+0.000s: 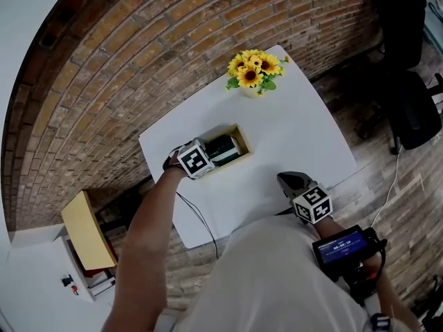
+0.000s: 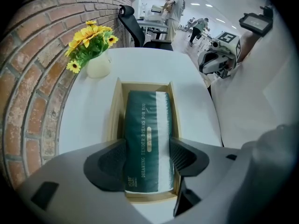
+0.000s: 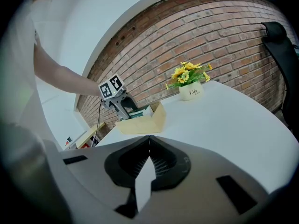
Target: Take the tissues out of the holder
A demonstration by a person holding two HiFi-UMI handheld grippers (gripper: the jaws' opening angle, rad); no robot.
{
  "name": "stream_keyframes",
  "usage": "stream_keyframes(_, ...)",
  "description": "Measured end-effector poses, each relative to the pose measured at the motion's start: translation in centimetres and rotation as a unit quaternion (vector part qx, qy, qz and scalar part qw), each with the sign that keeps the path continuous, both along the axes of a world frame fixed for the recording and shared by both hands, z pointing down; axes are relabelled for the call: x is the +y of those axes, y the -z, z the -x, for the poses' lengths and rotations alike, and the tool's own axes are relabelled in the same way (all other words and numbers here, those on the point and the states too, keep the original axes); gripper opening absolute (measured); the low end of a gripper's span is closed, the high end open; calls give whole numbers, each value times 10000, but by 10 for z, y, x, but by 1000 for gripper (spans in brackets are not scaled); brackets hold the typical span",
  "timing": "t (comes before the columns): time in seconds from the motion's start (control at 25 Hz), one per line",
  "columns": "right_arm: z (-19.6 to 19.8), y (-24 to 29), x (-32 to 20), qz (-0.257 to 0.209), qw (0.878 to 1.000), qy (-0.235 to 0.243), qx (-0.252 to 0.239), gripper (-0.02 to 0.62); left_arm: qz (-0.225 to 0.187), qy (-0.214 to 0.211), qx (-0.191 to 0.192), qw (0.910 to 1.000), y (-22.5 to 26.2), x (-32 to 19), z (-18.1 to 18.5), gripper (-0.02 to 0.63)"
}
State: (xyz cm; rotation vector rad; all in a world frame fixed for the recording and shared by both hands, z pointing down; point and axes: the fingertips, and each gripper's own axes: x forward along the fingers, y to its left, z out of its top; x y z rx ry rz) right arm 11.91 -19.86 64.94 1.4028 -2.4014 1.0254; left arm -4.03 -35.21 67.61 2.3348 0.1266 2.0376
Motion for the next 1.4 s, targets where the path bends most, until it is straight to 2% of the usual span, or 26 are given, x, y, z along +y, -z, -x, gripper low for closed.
stream_keyframes(0.16, 1, 2, -2, -39, 10000, 40, 2, 5, -135, -55, -39, 9999, 8, 0, 3, 304)
stream_keyframes(0.8, 27, 11, -1, -203, 9992, 358, 16, 5, -776, 243, 398, 9959, 62, 2, 19, 302)
stream_keyframes(1.4, 53, 20, 8, -344, 9976, 602, 74, 5, -1417, 280, 767, 9865, 122, 10, 28, 302)
